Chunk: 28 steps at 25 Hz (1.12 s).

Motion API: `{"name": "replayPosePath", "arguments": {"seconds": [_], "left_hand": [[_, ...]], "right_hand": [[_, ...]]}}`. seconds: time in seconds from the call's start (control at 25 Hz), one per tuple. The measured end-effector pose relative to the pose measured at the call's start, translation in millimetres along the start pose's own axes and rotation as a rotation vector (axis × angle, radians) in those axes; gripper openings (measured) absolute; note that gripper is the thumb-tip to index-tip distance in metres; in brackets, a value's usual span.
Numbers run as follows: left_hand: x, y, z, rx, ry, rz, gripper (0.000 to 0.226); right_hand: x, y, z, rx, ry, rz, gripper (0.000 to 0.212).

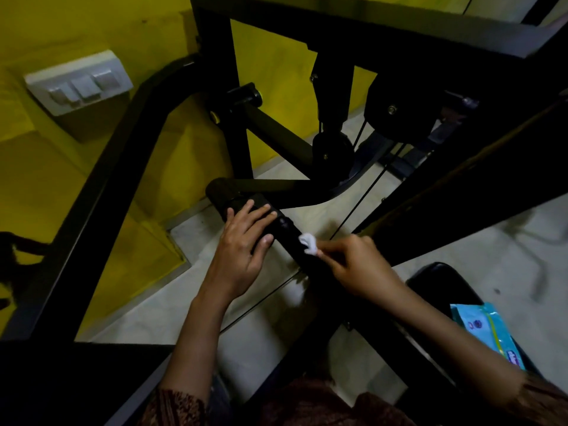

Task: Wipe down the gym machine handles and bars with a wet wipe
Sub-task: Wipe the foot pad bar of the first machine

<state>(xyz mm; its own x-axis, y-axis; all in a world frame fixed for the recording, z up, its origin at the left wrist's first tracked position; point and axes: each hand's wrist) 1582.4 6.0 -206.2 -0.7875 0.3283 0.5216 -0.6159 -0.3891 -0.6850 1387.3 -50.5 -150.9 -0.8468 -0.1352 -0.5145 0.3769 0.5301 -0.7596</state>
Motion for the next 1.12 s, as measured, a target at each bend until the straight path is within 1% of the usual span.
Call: {"name": "replayPosePath", "arguments": {"seconds": [0.08, 0.12, 0.2, 0.28, 0.44, 0.48, 0.56, 0.64, 0.72, 0.76, 0.84, 0.96, 1.0, 1.08, 1.12], "left_hand": [[1, 1, 0, 0.004, 0.005, -0.009, 0.042], [1, 1, 0, 0.007, 0.006, -0.008, 0.042], [-1, 0, -1, 0.014, 0.006, -0.002, 0.042], [-1, 0, 0, 0.023, 0.007, -0.004, 0.042], [-1, 3, 0, 0.028, 0.011, -0.003, 0.041], [-1, 3, 0, 0.029, 0.008, -0.01, 0.041], [-2, 2, -1, 0.021, 0.004, -0.018, 0.042], [-2, 1, -1, 0.01, 0.012, -0.021, 0.043], [-2, 1, -1, 0.006, 0.017, -0.023, 0.043], [-3, 1, -1, 0.012, 0.007, -0.027, 0.043], [-3, 2, 0, 0.025, -0.004, -0.036, 0.042], [-3, 3, -1, 0.035, -0.009, -0.038, 0.042], [-3, 3, -1, 0.032, -0.008, -0.034, 0.042], [-3, 3, -1, 0.023, -0.005, -0.027, 0.043], [-3, 3, -1, 0.022, -0.004, -0.023, 0.043]], "right_hand": [[5, -21, -12, -0.065, 0.034, -0.069, 0.021], [-2, -24, -11, -0.064, 0.02, -0.046, 0.021], [-24, -17, -2, -0.041, -0.079, 0.038, 0.026], [-32, -6, -4, -0.012, -0.113, 0.03, 0.031], [-9, -10, -41, -0.05, -0.231, -0.247, 0.039], [-12, -10, -46, 0.015, -0.274, -0.283, 0.043], [-23, 2, -35, 0.236, -0.443, -0.405, 0.048], [-37, 21, -15, 0.357, -0.566, -0.534, 0.045], [-33, 32, -11, 0.358, -0.602, -0.639, 0.036], [-22, 34, -16, 0.33, -0.625, -0.693, 0.031], [1, 32, -42, 0.299, -0.653, -0.763, 0.028], [1, 22, -65, 0.366, -0.659, -0.746, 0.019], [-5, 21, -59, 0.364, -0.645, -0.731, 0.023], [-20, 23, -37, 0.391, -0.622, -0.707, 0.043], [-24, 23, -27, 0.387, -0.608, -0.71, 0.048]]}}
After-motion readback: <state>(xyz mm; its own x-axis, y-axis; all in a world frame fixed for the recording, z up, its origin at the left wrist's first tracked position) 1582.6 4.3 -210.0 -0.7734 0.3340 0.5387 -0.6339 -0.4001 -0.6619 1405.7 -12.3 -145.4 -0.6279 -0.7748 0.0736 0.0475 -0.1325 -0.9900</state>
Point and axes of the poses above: each hand's wrist, its own z-axis towards the middle knuckle, its own y-axis out of the palm, x = y × z, and after that the axes turned 13 degrees about y, right-handed
